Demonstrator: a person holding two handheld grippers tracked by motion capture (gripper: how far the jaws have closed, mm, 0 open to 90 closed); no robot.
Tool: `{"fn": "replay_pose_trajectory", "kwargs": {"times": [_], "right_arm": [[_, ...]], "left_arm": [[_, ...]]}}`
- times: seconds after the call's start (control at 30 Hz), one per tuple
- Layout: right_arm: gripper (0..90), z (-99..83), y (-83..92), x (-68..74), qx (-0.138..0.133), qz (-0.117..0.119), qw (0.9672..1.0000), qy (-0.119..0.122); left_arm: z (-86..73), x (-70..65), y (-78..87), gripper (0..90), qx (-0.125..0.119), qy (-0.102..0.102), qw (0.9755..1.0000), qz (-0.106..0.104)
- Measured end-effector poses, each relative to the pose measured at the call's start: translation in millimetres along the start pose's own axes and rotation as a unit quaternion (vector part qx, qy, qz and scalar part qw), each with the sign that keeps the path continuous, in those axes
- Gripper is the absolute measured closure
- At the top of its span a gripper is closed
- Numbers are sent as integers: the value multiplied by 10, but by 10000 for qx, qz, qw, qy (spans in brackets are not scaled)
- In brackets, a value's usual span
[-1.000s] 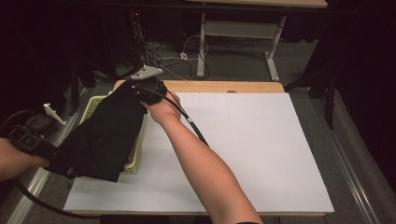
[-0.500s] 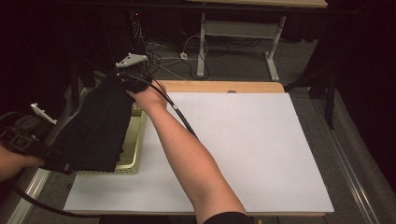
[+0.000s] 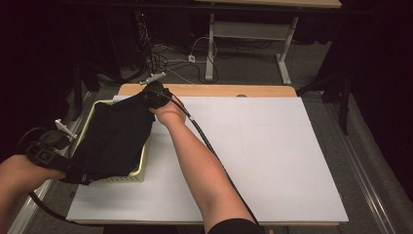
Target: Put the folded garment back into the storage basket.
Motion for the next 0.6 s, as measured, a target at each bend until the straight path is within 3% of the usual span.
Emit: {"fn": "replay_pose_trajectory", "kwargs": {"times": [0.33, 0.5, 0.53, 0.6], "right_arm": [[822, 33, -82, 45, -40, 43, 9998, 176], [822, 129, -90, 26, -196, 0, 9995, 243], [808, 138, -90, 17, -170, 11, 9997, 194], [676, 113, -111, -2, -108, -75, 9999, 71]], "left_arm": [[35, -10, 5, 727, 18, 11, 10000, 46], [95, -3, 133, 728, -305, 32, 9995, 0], [90, -1, 116, 725, -225, 60, 9997, -10], [80, -4, 60, 649, -3, 110, 9999, -62]]}}
Point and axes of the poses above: each handheld gripper's, and its own axes: y roughly backward along the jaws, z roughly out of its top, x roughly to its left, the point moved 4 cm from there along -y, roughly forward along the jaws, and after that the axes turned 13 degrees about -x, right-handed, at the moved point
